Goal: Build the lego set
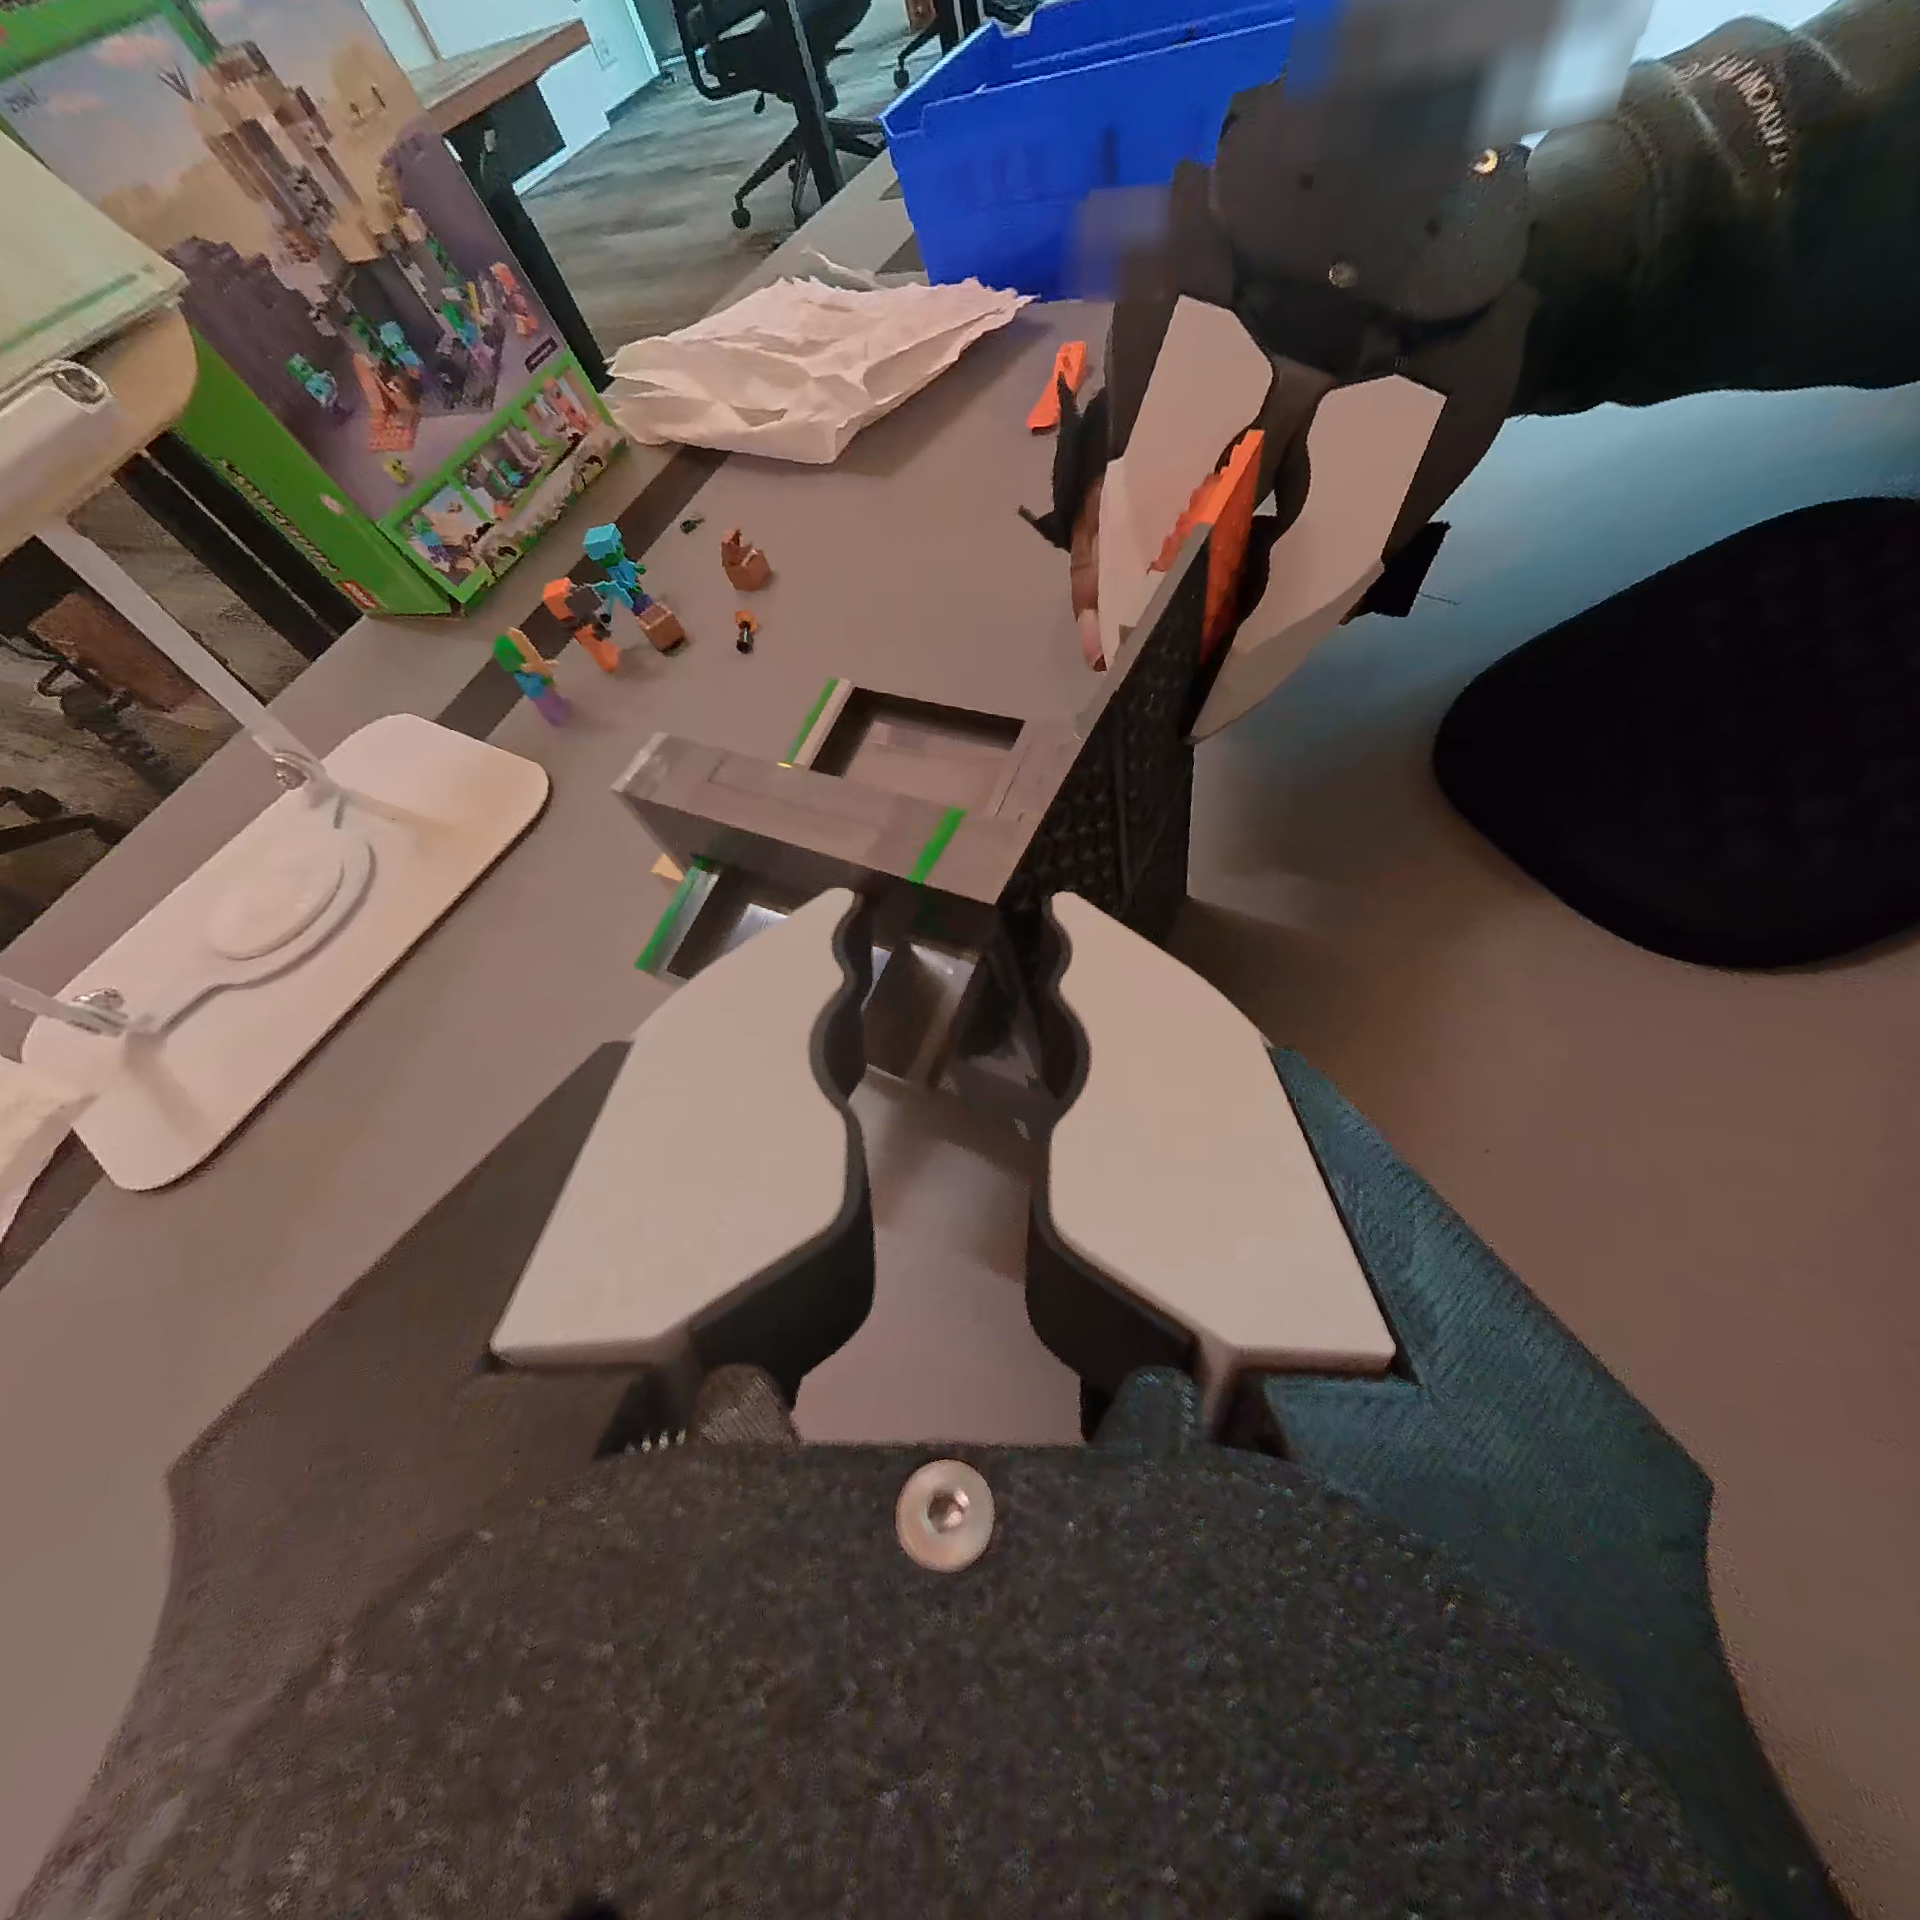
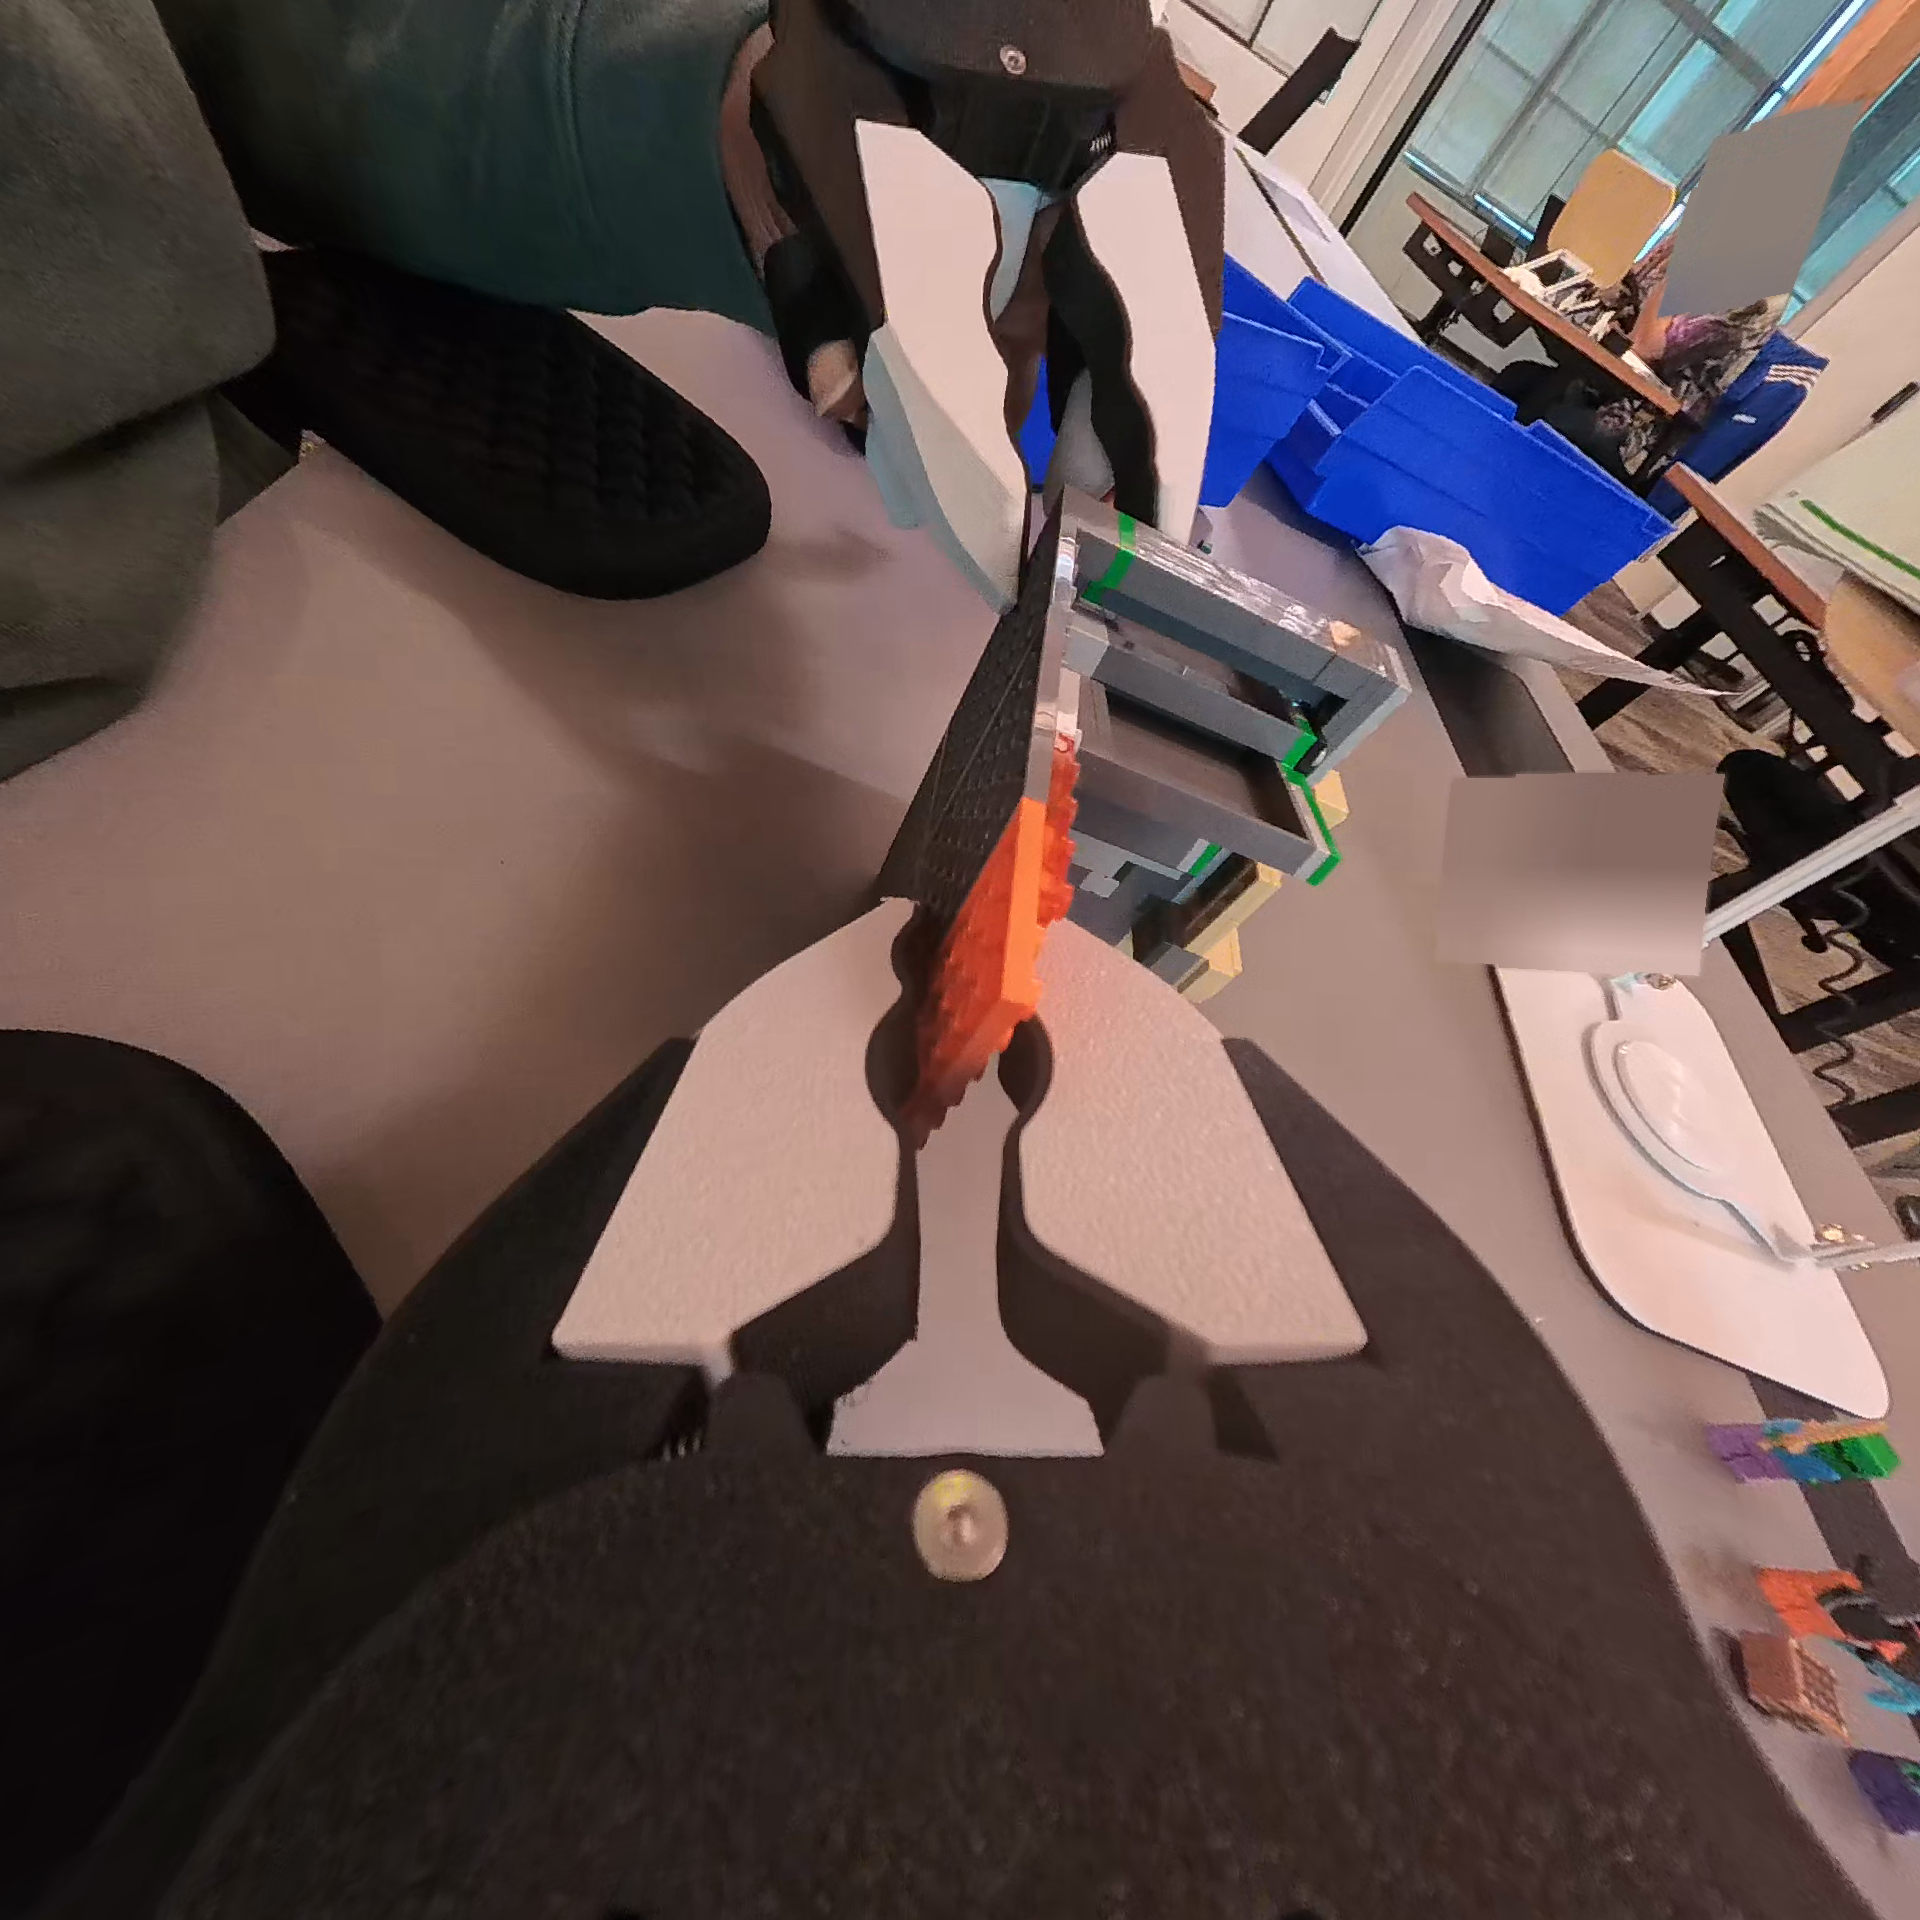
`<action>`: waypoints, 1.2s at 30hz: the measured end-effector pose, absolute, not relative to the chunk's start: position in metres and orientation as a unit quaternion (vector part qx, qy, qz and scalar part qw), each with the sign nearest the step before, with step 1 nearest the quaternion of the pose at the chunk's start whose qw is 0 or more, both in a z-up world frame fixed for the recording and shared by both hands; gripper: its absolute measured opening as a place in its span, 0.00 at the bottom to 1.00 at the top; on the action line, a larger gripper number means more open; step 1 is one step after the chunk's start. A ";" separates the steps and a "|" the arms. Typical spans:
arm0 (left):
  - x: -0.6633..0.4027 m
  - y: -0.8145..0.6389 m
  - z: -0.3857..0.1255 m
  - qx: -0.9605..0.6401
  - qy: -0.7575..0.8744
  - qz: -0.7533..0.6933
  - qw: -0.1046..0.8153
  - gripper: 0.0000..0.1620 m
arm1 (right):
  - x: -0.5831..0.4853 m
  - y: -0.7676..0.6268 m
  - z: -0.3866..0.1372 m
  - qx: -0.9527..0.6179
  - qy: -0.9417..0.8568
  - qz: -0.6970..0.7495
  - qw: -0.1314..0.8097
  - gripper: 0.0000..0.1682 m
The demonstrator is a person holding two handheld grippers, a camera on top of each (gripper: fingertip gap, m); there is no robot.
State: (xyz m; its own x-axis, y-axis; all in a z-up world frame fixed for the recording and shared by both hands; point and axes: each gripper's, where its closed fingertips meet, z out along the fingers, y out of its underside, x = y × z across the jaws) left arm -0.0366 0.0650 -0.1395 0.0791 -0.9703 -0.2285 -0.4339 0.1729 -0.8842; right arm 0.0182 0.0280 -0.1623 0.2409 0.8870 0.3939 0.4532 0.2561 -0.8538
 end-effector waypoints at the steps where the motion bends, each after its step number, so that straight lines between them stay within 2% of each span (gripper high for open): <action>1: -0.037 0.064 -0.139 -0.572 0.612 -0.295 0.459 0.18 | 0.018 0.028 -0.162 -0.575 -0.582 0.201 0.538 0.06; 8: -0.041 0.062 -0.141 -0.579 0.591 -0.309 0.469 0.13 | 0.017 0.029 -0.161 -0.592 -0.572 0.193 0.534 0.07; 10: -0.042 0.059 -0.142 -0.577 0.591 -0.309 0.471 0.09 | 0.018 0.028 -0.161 -0.597 -0.571 0.191 0.530 0.08; 11: -0.043 0.058 -0.143 -0.575 0.594 -0.301 0.475 0.03 | 0.019 0.027 -0.161 -0.598 -0.570 0.192 0.530 0.08; 21: -0.042 0.057 -0.143 -0.567 0.593 -0.290 0.493 0.03 | 0.023 0.024 -0.162 -0.615 -0.566 0.179 0.519 0.08; 23: -0.041 0.057 -0.143 -0.567 0.592 -0.286 0.496 0.03 | 0.023 0.022 -0.161 -0.625 -0.558 0.193 0.510 0.11; 27: -0.040 0.057 -0.143 -0.566 0.593 -0.286 0.497 0.03 | 0.022 0.017 -0.153 -0.664 -0.531 0.246 0.465 0.21; 32: -0.039 0.057 -0.142 -0.563 0.594 -0.280 0.502 0.03 | 0.020 0.021 -0.136 -0.698 -0.533 0.239 0.414 0.21; 36: -0.039 0.057 -0.142 -0.562 0.595 -0.276 0.504 0.03 | 0.015 0.021 -0.137 -0.772 -0.498 0.262 0.295 0.20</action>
State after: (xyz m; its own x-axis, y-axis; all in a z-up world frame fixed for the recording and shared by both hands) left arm -0.0389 0.0566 -0.1423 0.1400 -0.9470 -0.2892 -0.3908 0.2155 -0.8949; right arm 0.0147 0.0211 -0.1369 0.3666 0.9238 -0.1107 0.6139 -0.3295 -0.7173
